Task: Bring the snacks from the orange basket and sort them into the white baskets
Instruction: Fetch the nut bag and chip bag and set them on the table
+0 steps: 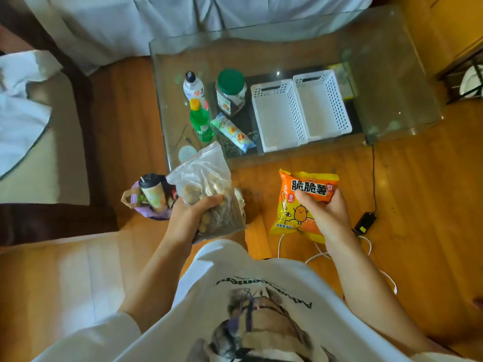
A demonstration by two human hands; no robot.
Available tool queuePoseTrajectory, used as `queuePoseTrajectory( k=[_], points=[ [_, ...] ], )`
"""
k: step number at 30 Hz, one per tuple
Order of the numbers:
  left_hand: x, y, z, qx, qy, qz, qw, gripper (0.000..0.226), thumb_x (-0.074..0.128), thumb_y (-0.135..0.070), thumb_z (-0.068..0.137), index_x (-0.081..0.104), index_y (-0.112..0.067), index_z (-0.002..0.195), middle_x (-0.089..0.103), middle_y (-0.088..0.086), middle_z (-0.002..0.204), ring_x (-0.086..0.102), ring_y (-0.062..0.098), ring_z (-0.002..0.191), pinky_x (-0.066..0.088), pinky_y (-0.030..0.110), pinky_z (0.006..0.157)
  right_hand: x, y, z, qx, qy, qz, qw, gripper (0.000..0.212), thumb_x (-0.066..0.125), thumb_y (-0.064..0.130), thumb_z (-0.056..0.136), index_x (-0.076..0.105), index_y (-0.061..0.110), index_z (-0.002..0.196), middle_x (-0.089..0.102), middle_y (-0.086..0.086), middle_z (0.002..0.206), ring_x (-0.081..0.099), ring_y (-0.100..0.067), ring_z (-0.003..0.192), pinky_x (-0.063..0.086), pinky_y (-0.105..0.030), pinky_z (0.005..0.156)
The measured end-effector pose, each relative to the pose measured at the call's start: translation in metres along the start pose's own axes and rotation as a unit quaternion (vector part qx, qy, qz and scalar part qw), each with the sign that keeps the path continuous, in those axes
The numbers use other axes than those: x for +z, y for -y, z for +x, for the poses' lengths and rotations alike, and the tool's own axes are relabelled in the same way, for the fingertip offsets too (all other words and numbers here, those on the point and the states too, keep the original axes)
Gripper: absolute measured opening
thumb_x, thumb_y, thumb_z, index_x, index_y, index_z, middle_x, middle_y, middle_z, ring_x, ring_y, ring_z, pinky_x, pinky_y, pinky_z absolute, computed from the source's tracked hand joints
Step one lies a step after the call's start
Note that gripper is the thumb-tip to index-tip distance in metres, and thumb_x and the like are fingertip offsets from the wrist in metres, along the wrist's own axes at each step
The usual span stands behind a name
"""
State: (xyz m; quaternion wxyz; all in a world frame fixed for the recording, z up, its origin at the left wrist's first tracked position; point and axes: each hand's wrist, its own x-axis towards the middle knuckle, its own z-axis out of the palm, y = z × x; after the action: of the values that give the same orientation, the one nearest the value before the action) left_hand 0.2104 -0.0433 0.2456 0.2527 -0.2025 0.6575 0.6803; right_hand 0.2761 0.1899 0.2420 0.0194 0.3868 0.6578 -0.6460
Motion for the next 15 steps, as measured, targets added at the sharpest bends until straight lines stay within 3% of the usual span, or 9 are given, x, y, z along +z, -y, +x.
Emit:
queuePoseTrajectory(
  k=[3, 7, 12, 15],
  points=[
    [0.015, -0.038, 0.046, -0.007, -0.007, 0.015, 1.0, 0.02, 0.075, -0.02, 0.062, 0.067, -0.026, 0.079, 0.074, -0.013, 0.07, 0.069, 0.002, 0.065, 0.053, 0.017, 0.055, 0.009, 0.038, 0.048, -0.004, -0.004, -0.005, 1.0, 0.041, 0.076, 0.027, 0.072, 0.052, 0.032, 0.105, 0.064, 0.015, 0.1, 0.063, 0.004, 0.084, 0.048, -0.006, 0.052],
    [0.037, -0.093, 0.103, -0.003, 0.033, 0.055, 0.998, 0.011, 0.075, -0.026, 0.061, 0.073, -0.035, 0.066, 0.073, -0.011, 0.068, 0.07, 0.005, 0.066, 0.053, 0.023, 0.063, 0.025, 0.082, 0.108, -0.02, -0.014, -0.006, 1.0, 0.035, 0.076, 0.028, 0.071, 0.053, 0.034, 0.096, 0.063, 0.017, 0.095, 0.064, 0.009, 0.077, 0.048, -0.007, 0.053],
    [0.064, -0.147, 0.171, 0.026, 0.044, 0.073, 0.996, 0.016, 0.073, -0.023, 0.076, 0.062, -0.029, 0.086, 0.071, -0.009, 0.082, 0.07, 0.005, 0.074, 0.052, 0.015, 0.06, 0.045, 0.123, 0.18, -0.031, -0.013, -0.016, 0.999, 0.063, 0.076, 0.027, 0.073, 0.044, 0.017, 0.126, 0.061, -0.001, 0.117, 0.061, -0.015, 0.103, 0.053, -0.027, 0.079],
    [0.082, -0.171, 0.22, 0.031, 0.034, 0.074, 0.996, 0.016, 0.072, -0.021, 0.077, 0.06, -0.029, 0.083, 0.069, -0.009, 0.083, 0.068, 0.004, 0.072, 0.052, 0.014, 0.059, 0.058, 0.145, 0.237, -0.032, 0.004, -0.032, 0.999, 0.066, 0.074, 0.032, 0.074, 0.041, 0.021, 0.129, 0.058, 0.002, 0.122, 0.058, -0.015, 0.107, 0.051, -0.025, 0.08]
  ],
)
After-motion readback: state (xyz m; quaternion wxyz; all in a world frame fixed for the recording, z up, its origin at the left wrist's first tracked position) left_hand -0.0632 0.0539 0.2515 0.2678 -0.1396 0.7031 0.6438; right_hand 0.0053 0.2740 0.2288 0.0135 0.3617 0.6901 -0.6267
